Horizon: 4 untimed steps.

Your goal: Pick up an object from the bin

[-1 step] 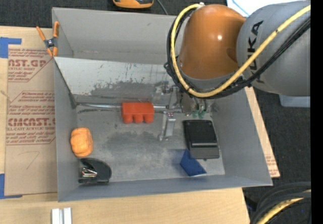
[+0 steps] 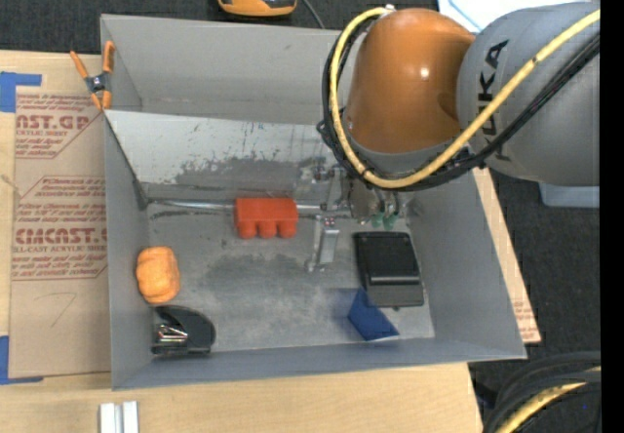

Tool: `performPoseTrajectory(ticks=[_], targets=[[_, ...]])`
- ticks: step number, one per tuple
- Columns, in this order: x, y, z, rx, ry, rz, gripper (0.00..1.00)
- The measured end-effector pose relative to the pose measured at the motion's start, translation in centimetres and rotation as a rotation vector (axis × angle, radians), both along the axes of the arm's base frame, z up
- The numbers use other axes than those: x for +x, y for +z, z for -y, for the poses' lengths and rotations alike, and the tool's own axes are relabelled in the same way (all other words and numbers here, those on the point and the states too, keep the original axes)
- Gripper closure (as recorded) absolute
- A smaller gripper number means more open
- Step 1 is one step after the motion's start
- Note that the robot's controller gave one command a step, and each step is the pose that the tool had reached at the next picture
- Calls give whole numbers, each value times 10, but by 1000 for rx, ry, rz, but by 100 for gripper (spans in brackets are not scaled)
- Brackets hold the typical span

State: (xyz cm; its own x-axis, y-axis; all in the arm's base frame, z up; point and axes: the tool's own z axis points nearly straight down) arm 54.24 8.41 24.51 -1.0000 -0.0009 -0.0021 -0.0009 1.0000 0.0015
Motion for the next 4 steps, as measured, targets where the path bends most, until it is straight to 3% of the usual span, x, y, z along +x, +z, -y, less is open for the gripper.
performPoseTrajectory(ticks=[1, 2, 3, 4], targets=[[-52, -54, 1, 0, 122, 2, 0], [-49, -65, -4, 3, -147, 6, 0], [-29, -42, 31, 0, 248, 3, 0], [-22, -45, 29, 3, 121, 4, 0]])
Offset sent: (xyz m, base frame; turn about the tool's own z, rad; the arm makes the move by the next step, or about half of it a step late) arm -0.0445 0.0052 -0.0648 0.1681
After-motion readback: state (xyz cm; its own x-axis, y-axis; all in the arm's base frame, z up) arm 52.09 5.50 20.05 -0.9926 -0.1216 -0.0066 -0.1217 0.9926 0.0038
